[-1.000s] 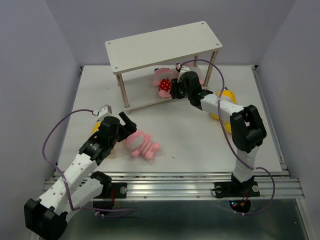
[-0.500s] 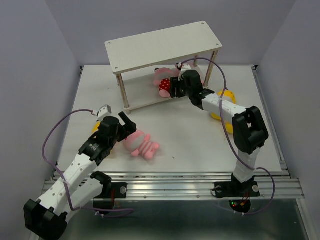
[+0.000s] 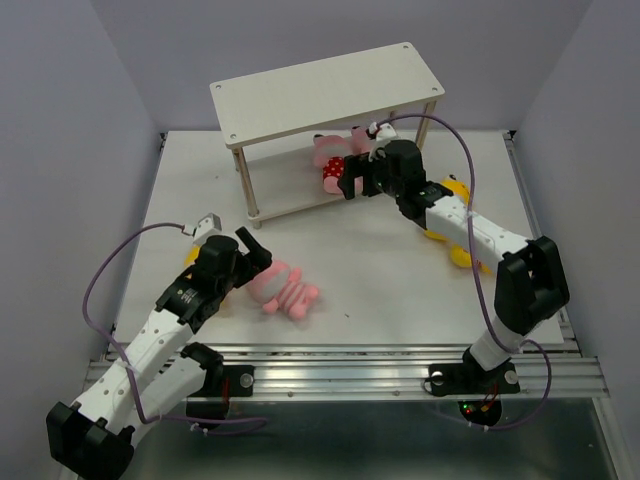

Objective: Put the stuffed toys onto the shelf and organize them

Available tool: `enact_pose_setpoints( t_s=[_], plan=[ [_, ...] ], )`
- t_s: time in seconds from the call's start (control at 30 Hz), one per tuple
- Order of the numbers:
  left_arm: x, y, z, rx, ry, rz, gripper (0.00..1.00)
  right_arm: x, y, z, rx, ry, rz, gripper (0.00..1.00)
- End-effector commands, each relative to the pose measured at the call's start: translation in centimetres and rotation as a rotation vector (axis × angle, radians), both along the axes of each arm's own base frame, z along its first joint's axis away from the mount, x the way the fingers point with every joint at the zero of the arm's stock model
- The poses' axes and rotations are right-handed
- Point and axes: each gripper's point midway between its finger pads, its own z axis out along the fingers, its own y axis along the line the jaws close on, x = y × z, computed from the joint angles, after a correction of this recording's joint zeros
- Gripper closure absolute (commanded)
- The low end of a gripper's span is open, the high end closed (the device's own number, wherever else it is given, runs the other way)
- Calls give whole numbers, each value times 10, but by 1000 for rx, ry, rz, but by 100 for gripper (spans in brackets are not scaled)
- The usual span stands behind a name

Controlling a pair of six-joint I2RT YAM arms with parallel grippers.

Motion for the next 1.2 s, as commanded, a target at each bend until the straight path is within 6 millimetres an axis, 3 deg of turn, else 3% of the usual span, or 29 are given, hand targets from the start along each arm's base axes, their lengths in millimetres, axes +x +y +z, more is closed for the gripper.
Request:
enact_pose_setpoints(
  t_s=[0.0,0.03,0.3,0.33,0.5,0.67,0.93,1.17],
  plan=[
    [-2,2,11,-29,0,22,1,-28,5,24,25,-43,83,0],
    [-3,2,10,-39,6,32,1,-40,4,11,-15,-13,103,0],
    [-18,11,-2,-61,60,88,1,-114,21,4,-64,-18,227,0],
    [-20,11,-3,-68,63,93,1,-132,29,-2,-70,-9,268,0],
    [-23,10,-10,-79,88,97,1,-187,65,-23,-34,66,414,0],
    [-21,10,-10,-79,85,103,1,-222,93,-50,-13,154,503,0],
    [-17,7,-9,-93,67,98,1,-239,122,-87,-29,205,571,2],
    [-13,9,-2,-83,45,108,1,-242,127,-111,-60,276,564,9]
  ],
)
